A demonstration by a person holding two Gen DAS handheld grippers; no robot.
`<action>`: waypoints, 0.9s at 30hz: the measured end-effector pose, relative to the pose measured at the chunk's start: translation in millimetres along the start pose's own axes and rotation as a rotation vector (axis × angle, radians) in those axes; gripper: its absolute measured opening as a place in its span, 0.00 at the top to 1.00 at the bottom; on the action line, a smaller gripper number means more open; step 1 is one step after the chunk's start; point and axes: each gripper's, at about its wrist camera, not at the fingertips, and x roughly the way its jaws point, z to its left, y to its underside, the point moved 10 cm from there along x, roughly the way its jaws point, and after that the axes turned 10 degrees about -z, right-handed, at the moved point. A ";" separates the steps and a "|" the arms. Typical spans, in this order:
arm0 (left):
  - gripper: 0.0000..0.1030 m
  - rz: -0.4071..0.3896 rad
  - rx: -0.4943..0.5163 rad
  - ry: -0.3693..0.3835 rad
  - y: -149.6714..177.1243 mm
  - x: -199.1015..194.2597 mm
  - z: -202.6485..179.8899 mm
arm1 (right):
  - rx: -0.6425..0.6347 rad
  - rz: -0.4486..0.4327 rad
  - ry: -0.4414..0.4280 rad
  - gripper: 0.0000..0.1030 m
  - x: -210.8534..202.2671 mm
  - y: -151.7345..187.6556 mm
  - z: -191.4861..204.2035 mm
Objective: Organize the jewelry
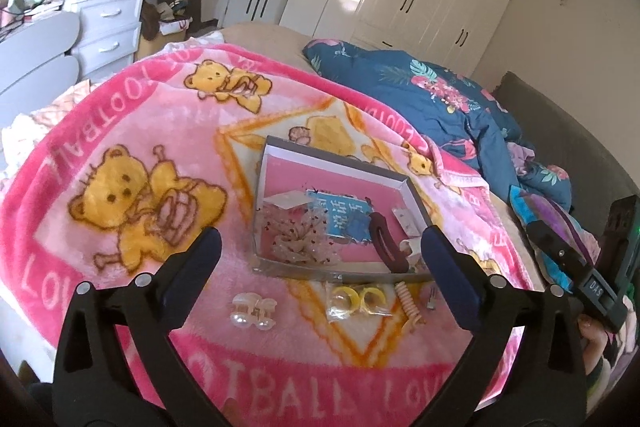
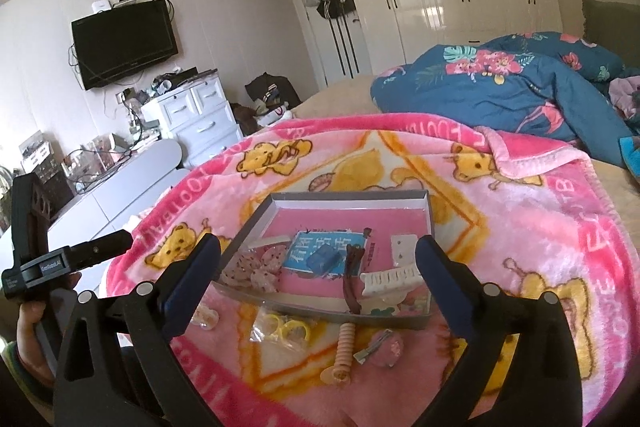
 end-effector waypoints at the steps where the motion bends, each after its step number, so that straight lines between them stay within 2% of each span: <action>1: 0.09 -0.002 0.000 0.000 -0.1 -1.7 -0.6 | -0.001 -0.004 0.000 0.06 -2.5 -1.6 0.5; 14: 0.09 0.002 0.051 -0.033 7.4 -20.2 2.3 | -0.029 -0.013 -0.001 0.06 -26.8 -0.3 4.9; 27: 0.09 0.064 0.079 -0.094 35.5 -15.5 24.9 | -0.023 0.063 0.003 0.06 -27.5 33.4 -2.5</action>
